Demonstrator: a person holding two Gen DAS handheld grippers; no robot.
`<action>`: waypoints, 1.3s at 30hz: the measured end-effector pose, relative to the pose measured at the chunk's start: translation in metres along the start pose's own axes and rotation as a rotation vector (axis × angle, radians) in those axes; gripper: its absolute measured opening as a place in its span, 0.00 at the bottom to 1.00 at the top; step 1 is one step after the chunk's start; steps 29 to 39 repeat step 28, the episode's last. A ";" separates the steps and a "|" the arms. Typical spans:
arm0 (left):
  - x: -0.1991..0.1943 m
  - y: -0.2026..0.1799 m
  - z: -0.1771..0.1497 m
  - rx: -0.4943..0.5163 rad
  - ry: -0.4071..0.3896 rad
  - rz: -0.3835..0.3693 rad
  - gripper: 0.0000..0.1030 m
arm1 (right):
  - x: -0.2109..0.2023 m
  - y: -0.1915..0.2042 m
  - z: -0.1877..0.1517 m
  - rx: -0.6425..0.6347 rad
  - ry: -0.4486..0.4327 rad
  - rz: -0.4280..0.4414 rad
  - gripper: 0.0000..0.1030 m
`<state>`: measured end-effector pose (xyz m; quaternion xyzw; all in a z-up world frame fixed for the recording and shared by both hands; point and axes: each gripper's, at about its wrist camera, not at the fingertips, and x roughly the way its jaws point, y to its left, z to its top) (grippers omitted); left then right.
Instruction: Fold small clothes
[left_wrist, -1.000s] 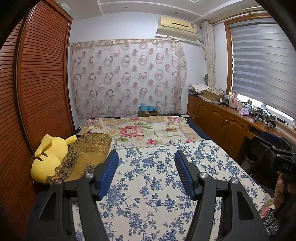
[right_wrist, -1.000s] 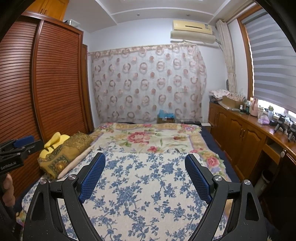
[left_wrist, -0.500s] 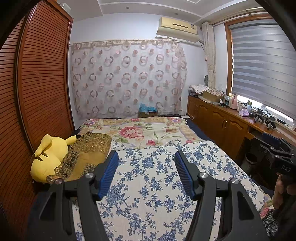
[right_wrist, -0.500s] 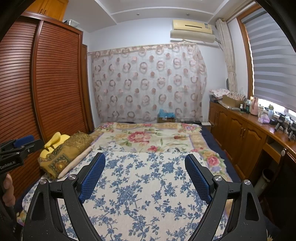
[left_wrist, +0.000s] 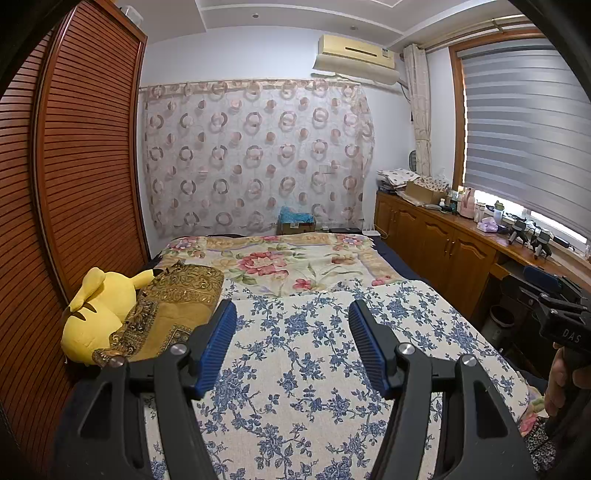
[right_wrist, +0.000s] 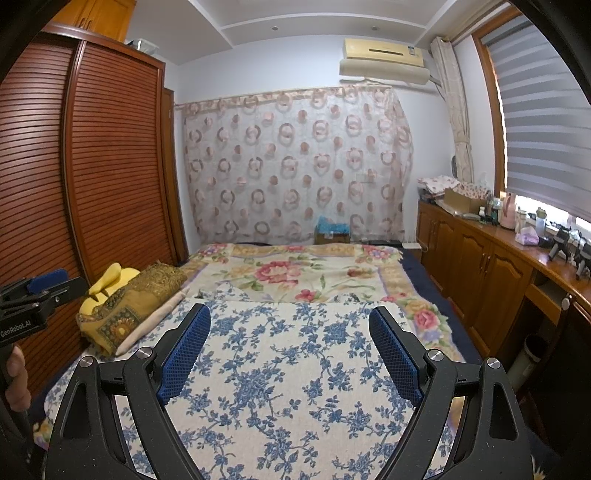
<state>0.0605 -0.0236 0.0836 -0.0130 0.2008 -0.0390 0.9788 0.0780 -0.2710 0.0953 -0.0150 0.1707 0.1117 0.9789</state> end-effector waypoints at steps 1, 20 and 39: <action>0.000 0.000 0.000 0.000 0.000 0.000 0.61 | 0.000 0.000 0.000 0.000 0.000 0.000 0.87; 0.000 0.001 0.000 0.000 -0.001 -0.001 0.61 | 0.000 -0.001 0.002 0.002 0.001 0.000 0.87; 0.000 0.002 0.000 -0.001 -0.001 -0.002 0.61 | 0.000 -0.001 0.002 0.002 0.001 0.001 0.87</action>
